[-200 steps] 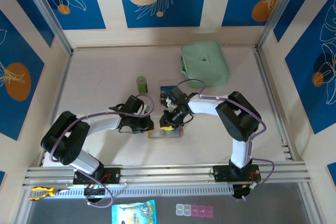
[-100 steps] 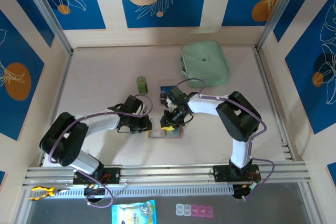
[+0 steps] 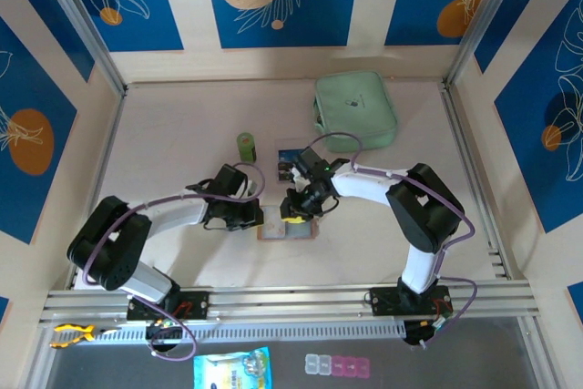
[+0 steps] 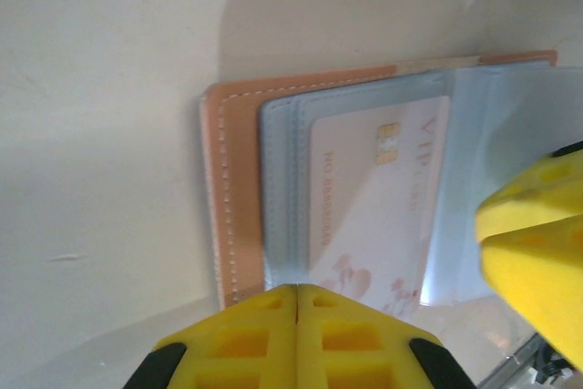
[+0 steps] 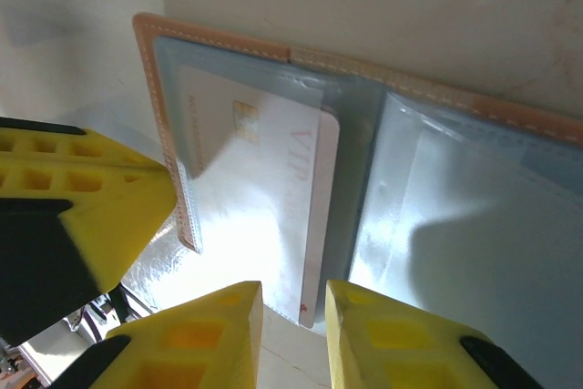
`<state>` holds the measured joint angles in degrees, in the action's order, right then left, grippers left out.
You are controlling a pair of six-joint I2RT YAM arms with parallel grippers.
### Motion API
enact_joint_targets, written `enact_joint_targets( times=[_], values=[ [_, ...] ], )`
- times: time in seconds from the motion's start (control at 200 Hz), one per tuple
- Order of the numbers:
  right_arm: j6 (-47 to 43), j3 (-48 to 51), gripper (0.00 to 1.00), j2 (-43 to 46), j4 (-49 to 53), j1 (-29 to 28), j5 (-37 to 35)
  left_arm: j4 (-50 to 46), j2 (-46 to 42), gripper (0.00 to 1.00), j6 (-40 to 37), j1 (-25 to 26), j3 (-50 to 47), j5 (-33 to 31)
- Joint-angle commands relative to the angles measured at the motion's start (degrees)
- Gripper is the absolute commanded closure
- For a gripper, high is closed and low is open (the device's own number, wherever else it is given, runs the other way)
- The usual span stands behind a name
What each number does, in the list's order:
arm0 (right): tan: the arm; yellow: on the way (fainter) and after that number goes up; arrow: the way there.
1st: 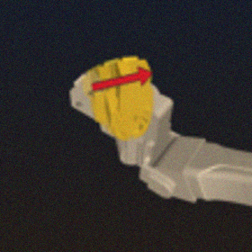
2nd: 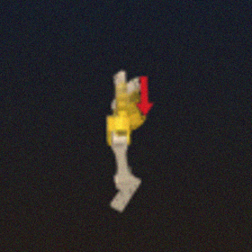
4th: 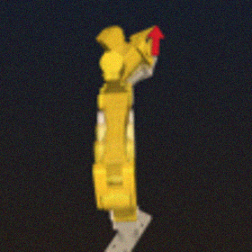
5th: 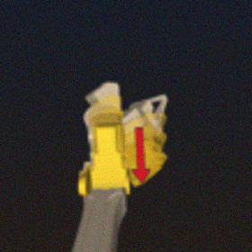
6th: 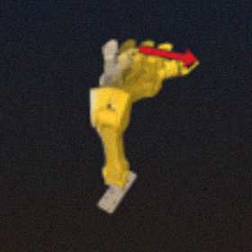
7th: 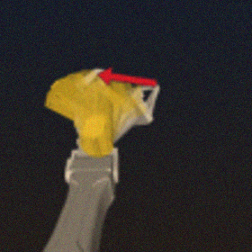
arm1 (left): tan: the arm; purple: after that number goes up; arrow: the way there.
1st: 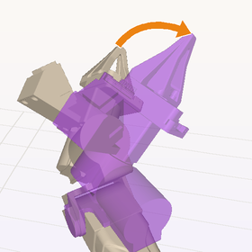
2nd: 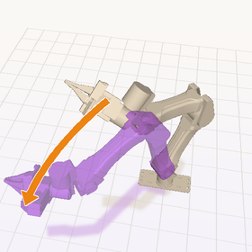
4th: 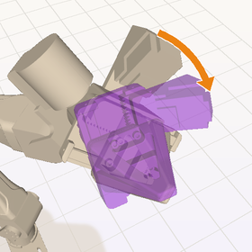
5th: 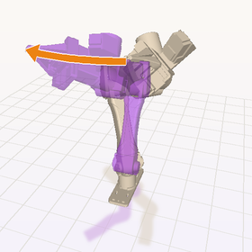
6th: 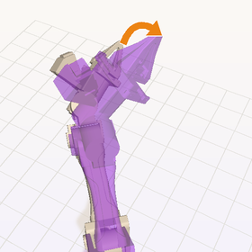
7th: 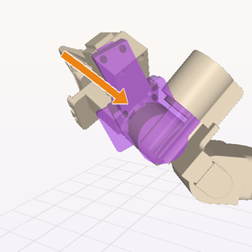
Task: Take the credit cards out of the card holder
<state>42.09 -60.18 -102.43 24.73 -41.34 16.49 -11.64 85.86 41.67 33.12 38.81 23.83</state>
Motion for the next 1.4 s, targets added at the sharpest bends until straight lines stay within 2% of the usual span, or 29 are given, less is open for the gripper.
enact_joint_targets(
  times=[0.0, 0.255, 0.36, 0.965, 1.391],
  values=[
    [1.0, 0.9, 0.73, 0.5, -0.1, 0.1, 2.0, -0.2, 0.1, 0.97, 0.3, -0.5, 1.9, 2.5],
    [1.1, 0.7, 0.73, -0.2, -0.5, 0.2, 2.4, 2.3, 3.1, 0.98, 0.2, -0.5, 1.0, 3.8],
    [1.2, 0.8, 0.73, -0.7, -1.0, 0.2, 2.9, 1.3, 3.4, 0.99, 0.0, -0.5, 0.6, 2.3],
    [2.8, 1.7, 0.73, -4.0, -5.8, 0.6, 6.2, -0.1, 2.4, 1.0, 0.0, -0.6, -0.9, 1.1],
    [5.9, 4.3, 0.81, -5.8, -14.4, 1.0, 12.3, 0.3, 2.0, 1.0, 0.3, -0.5, -1.4, 1.3]
  ],
)
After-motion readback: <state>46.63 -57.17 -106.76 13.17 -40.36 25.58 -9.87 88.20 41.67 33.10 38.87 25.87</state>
